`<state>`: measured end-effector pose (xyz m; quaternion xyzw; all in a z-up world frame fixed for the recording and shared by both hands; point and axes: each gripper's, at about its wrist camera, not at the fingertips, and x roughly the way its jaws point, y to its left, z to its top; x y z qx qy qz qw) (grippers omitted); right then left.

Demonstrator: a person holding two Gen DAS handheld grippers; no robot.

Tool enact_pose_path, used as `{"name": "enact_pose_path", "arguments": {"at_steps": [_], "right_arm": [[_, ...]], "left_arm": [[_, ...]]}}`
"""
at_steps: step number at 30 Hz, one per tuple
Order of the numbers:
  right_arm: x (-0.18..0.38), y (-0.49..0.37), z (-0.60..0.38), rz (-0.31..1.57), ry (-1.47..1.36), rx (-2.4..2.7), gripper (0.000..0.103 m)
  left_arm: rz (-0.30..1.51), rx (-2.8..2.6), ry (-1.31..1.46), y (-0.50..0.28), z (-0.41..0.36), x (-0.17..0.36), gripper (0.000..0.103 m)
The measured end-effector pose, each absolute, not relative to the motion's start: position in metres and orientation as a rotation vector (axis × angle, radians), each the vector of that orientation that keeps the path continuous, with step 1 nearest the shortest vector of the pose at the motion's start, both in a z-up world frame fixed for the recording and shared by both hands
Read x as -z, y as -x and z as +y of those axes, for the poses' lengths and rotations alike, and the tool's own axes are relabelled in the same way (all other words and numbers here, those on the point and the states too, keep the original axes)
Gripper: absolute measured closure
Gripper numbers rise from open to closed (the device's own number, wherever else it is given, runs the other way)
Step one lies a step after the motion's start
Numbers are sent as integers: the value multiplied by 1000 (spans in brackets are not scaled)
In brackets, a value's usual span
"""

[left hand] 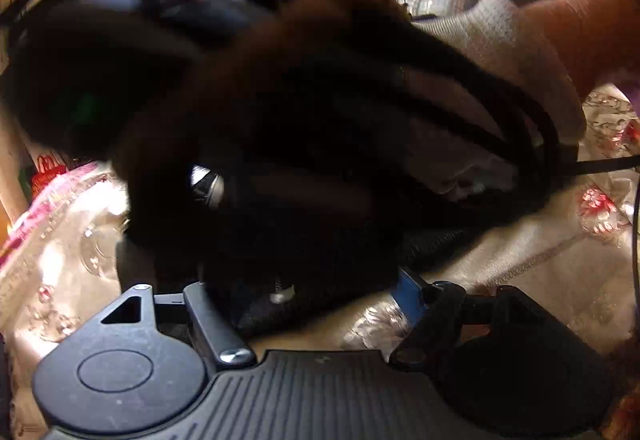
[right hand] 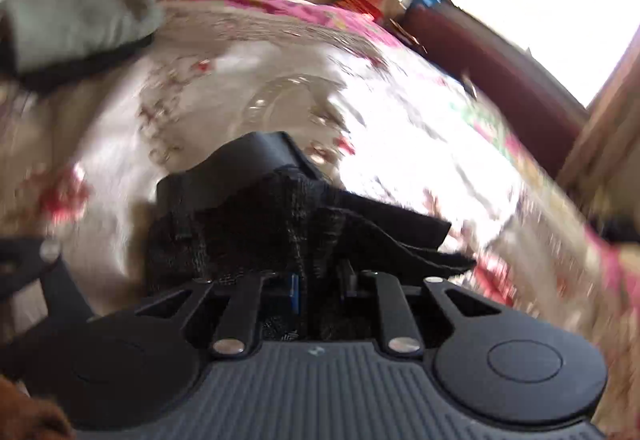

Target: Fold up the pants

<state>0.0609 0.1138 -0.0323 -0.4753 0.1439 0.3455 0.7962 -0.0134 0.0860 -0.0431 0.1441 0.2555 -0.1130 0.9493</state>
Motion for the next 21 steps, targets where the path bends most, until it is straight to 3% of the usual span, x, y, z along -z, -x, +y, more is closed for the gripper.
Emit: {"name": "enact_pose_path", "arguments": {"at_steps": [6, 12, 13, 15, 21], "right_arm": [[34, -70, 111, 371, 990, -738, 91], [33, -88, 112, 481, 819, -658, 80], [29, -94, 112, 505, 766, -658, 82], [19, -102, 112, 552, 664, -663, 96], [0, -74, 123, 405, 707, -725, 96]], "left_arm": [[540, 212, -294, 9, 90, 45, 16], [573, 197, -254, 6, 96, 46, 16], [574, 197, -253, 6, 96, 46, 16], [575, 195, -251, 4, 97, 46, 15], [577, 197, -251, -2, 96, 45, 15]]}}
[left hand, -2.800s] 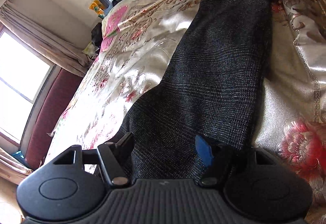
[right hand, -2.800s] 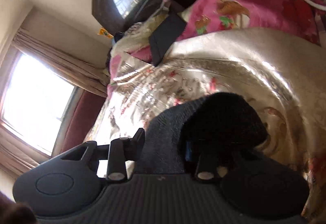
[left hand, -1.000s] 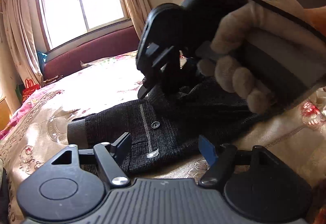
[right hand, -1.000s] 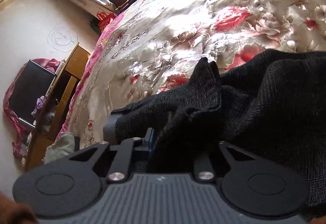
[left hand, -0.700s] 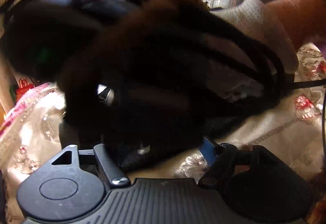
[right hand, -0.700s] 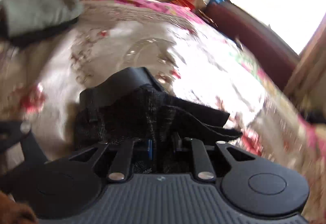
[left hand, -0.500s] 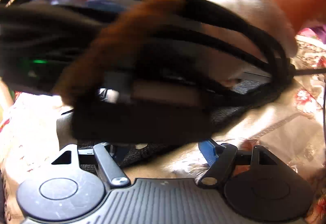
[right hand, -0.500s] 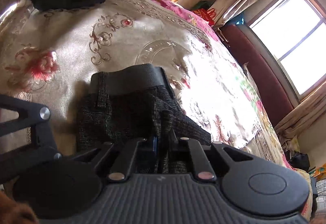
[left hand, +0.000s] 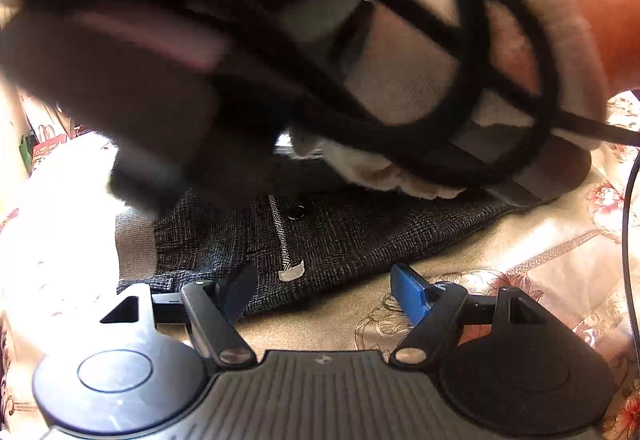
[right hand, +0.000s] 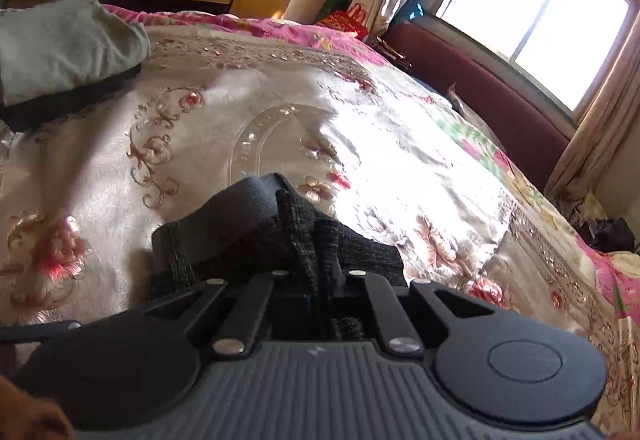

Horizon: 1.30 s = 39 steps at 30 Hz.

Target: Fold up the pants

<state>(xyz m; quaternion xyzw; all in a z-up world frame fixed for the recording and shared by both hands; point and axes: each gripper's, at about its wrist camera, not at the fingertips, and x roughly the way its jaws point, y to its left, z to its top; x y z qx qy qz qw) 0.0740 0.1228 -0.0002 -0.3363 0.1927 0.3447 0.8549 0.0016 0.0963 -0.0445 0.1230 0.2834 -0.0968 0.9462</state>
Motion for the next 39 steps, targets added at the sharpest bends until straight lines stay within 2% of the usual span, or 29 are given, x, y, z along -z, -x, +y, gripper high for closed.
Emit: {"name": "enact_pose_path", "arguments": {"at_steps": [4, 6, 8, 9, 17, 21, 24, 29, 33, 36, 38, 39], "right_arm": [[20, -69, 143, 368, 780, -751, 96], [30, -82, 149, 467, 764, -794, 89], [28, -90, 147, 534, 698, -841, 72], [23, -92, 143, 550, 653, -862, 69], [-29, -86, 52, 557, 345, -862, 65], [-31, -89, 27, 544, 316, -827, 64], [-28, -95, 17, 572, 253, -807, 64], [-22, -108, -17, 594, 200, -700, 62], [-18, -127, -21, 623, 196, -695, 61], [-23, -148, 6, 612, 227, -779, 60], [-23, -165, 30, 625, 246, -844, 49], [-22, -176, 43, 638, 250, -873, 48]], "left_arm": [[584, 198, -253, -4, 98, 46, 15], [625, 208, -207, -10, 104, 49, 14], [630, 198, -171, -12, 111, 47, 13], [631, 187, -162, -12, 114, 47, 12], [620, 33, -194, 5, 118, 31, 12], [590, -10, -147, 13, 131, 18, 11], [579, -46, -236, 12, 133, 10, 11], [517, -59, -345, -25, 143, 8, 7], [604, -96, -261, -74, 166, 19, 7], [662, -94, -158, -81, 175, 28, 14], [664, -88, -121, -76, 174, 32, 22], [660, -84, -115, -73, 173, 32, 25]]}}
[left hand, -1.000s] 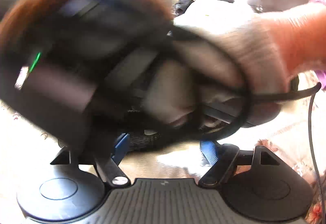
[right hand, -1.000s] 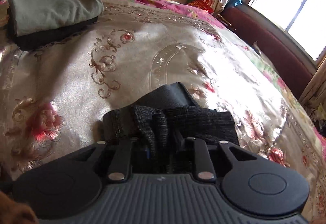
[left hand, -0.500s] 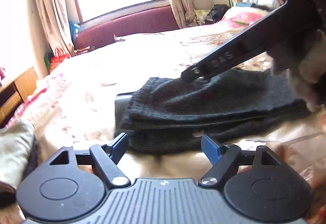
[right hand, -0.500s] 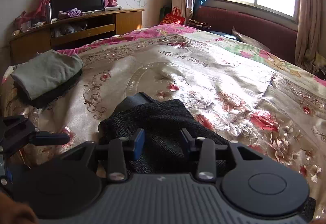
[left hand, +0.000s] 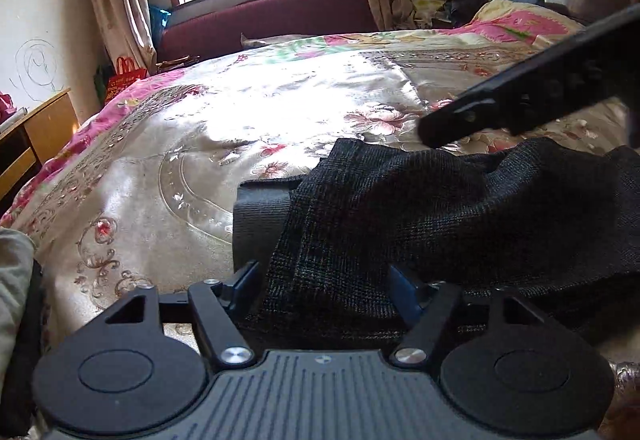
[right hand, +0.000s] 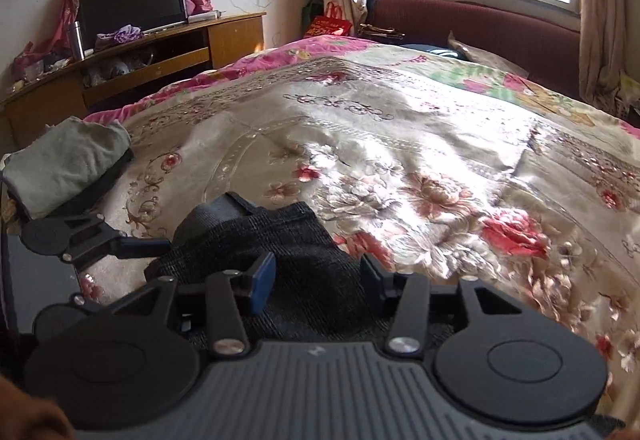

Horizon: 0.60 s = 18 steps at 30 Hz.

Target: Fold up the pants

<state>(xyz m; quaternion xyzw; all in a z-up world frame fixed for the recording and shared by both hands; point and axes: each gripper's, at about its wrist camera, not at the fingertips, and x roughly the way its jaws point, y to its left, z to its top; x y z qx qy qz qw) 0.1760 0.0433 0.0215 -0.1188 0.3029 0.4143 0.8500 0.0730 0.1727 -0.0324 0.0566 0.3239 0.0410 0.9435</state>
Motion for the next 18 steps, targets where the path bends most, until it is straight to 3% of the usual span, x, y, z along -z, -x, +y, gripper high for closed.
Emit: {"name": "enact_pose_path", "arguments": {"at_steps": [2, 5, 10, 18], "right_arm": [[-12, -200, 69, 695, 268, -916, 47], [9, -238, 93, 829, 249, -951, 47], [17, -258, 99, 941, 155, -1044, 55], [6, -255, 107, 947, 329, -1213, 54]], "left_arm": [[653, -110, -120, -73, 170, 34, 39], [651, -96, -60, -72, 175, 32, 48], [646, -77, 10, -71, 187, 34, 48], [652, -65, -2, -66, 185, 40, 44]]}}
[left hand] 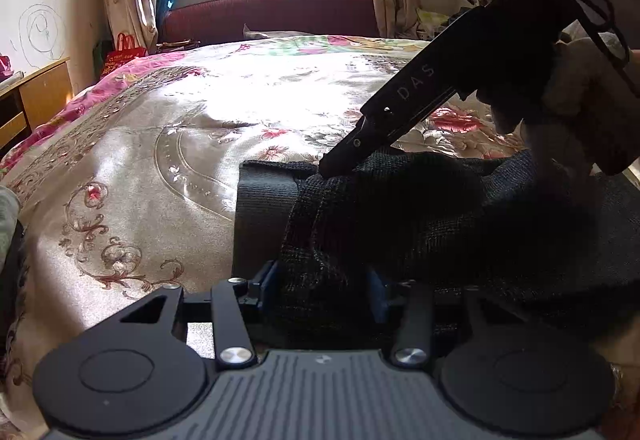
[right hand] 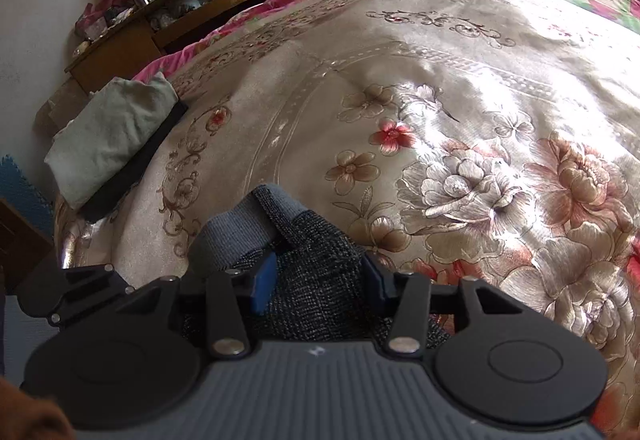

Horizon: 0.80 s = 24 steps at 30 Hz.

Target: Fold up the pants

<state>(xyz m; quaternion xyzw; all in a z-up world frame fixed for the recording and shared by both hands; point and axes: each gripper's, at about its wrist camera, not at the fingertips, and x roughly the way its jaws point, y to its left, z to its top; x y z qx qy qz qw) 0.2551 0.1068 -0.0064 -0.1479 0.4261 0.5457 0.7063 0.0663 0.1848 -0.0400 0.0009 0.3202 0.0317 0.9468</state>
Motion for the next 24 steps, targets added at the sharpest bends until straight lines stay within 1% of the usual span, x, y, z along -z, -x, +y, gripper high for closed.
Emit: {"name": "enact_pose_path", "arguments": {"at_steps": [2, 4, 6, 7, 8, 10, 11, 16, 20, 22, 23, 24], "right_arm": [[5, -254, 108, 966, 369, -1263, 50], [7, -256, 109, 979, 371, -1259, 50], [10, -255, 114, 987, 384, -1230, 53], [10, -252, 117, 979, 397, -1222, 58], [9, -250, 119, 970, 409, -1211, 66], [3, -249, 120, 970, 398, -1162, 78], [0, -248, 120, 962, 392, -1157, 79], [-10, -241, 135, 928, 380, -1162, 81], [12, -235, 151, 918, 423, -1130, 80], [18, -231, 153, 876, 438, -1108, 76], [17, -232, 153, 881, 413, -1093, 71], [14, -234, 151, 891, 384, -1082, 71]], "left_arm": [[645, -65, 10, -65, 186, 39, 45], [643, -66, 21, -66, 188, 40, 47], [638, -69, 20, -65, 187, 39, 51], [632, -70, 17, -64, 187, 38, 55], [626, -68, 20, -62, 187, 36, 57], [615, -65, 41, -59, 188, 34, 58], [608, -64, 52, -57, 189, 32, 60], [588, -67, 94, -48, 193, 21, 63], [629, -101, 74, -49, 195, 31, 62], [656, -103, 40, -51, 192, 37, 60], [666, -105, 13, -52, 190, 38, 57], [668, -120, -33, -51, 185, 36, 54]]}}
